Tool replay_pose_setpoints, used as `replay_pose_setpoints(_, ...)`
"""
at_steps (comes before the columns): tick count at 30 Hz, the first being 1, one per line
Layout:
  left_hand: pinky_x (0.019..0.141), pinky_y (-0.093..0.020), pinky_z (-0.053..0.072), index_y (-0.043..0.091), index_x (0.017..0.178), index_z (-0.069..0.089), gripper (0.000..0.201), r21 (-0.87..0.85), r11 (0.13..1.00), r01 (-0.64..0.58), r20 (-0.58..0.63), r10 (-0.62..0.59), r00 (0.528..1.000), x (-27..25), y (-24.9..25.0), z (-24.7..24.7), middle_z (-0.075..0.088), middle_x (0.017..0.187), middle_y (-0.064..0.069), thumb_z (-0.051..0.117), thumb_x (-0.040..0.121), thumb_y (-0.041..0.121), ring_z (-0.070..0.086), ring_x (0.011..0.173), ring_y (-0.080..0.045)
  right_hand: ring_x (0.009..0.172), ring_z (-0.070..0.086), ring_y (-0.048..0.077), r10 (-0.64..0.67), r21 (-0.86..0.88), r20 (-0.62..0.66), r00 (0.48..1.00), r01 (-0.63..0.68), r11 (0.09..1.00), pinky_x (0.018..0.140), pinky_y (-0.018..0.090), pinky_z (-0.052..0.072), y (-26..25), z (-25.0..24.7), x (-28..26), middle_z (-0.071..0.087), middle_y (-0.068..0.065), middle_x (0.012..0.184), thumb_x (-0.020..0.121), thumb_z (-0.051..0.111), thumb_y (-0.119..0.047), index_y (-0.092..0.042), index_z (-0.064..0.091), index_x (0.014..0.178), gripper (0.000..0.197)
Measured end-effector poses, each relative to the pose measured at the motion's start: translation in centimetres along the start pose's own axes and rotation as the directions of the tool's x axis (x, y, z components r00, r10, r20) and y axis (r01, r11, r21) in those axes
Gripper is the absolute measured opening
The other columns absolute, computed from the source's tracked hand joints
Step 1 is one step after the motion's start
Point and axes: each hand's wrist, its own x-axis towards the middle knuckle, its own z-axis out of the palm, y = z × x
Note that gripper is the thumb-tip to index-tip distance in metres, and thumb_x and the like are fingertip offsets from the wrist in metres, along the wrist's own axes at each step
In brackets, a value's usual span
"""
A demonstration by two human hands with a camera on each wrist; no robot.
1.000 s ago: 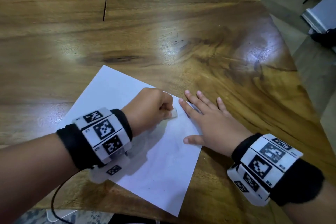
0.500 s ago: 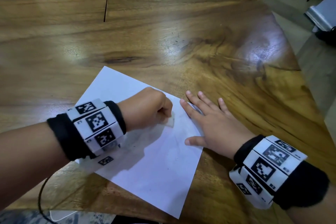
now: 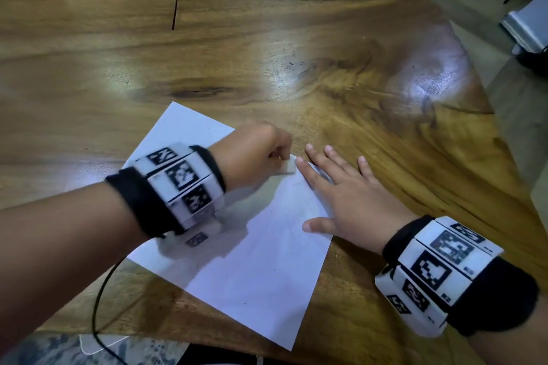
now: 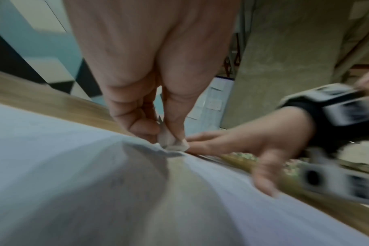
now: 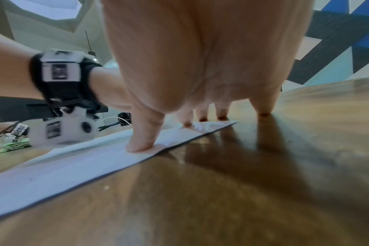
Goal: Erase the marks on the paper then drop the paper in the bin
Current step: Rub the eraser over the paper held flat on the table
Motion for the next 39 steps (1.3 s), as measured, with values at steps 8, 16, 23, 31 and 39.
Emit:
replay_pose_setpoints(8,0.067,-0.027,0.044,0.013,0.074,0.061,0.007,-0.026,0.991,-0.132,0.229,0.135,0.964,-6.4,-1.1,1.7,0.058,0.077,-0.003,0.055,0.077,0.011,0.056,0.073,-0.021,0.139,-0.030,0.010,0.001,0.000,-0.006,1.000,-0.001,1.000,0.115,0.046,-0.013,0.0,0.0,0.0,-0.038,-0.018,0.145,0.086,0.046,-0.061,-0.034,-0.022,0.145,0.094)
replay_pose_setpoints(16,0.060,-0.027,0.027,0.018,0.068,0.051,0.016,-0.031,0.999,-0.026,0.027,0.027,0.999,-1.1,1.0,1.1,0.050,0.070,0.000,0.060,0.078,0.010,0.046,0.069,-0.020,0.139,-0.030,0.011,0.008,-0.027,0.009,1.000,-0.008,1.000,0.115,0.048,-0.012,-0.2,-0.1,0.0,-0.037,-0.014,0.149,0.087,0.045,-0.061,-0.033,-0.023,0.145,0.094)
replay_pose_setpoints(23,0.061,-0.020,0.034,0.016,0.071,0.063,0.011,-0.092,0.987,-0.135,0.224,0.152,0.963,-7.9,0.1,2.8,0.060,0.075,-0.003,0.054,0.076,0.020,0.055,0.069,-0.019,0.139,-0.030,0.010,0.009,-0.018,0.014,1.000,-0.008,1.000,0.116,0.048,-0.012,-0.1,-0.1,-0.1,-0.037,-0.014,0.149,0.087,0.046,-0.061,-0.033,-0.023,0.145,0.094)
replay_pose_setpoints(31,0.060,-0.024,0.029,0.010,0.070,0.060,0.010,-0.023,0.993,-0.120,0.091,0.122,0.988,-4.1,0.3,2.2,0.056,0.072,-0.005,0.061,0.079,0.015,0.050,0.069,-0.021,0.140,-0.030,0.011,0.012,-0.021,0.015,1.000,-0.012,1.000,0.116,0.049,-0.011,-0.1,-0.1,-0.1,-0.037,-0.014,0.149,0.087,0.046,-0.060,-0.033,-0.022,0.145,0.094)
replay_pose_setpoints(39,0.060,-0.021,0.027,0.010,0.075,0.062,0.007,0.017,0.991,-0.132,0.114,0.129,0.985,-4.3,0.9,1.8,0.055,0.073,-0.002,0.058,0.080,0.013,0.049,0.070,-0.020,0.140,-0.029,0.013,0.012,-0.029,0.014,1.000,-0.012,1.000,0.116,0.049,-0.011,-0.1,0.1,0.0,-0.037,-0.012,0.150,0.087,0.046,-0.060,-0.032,-0.022,0.146,0.094)
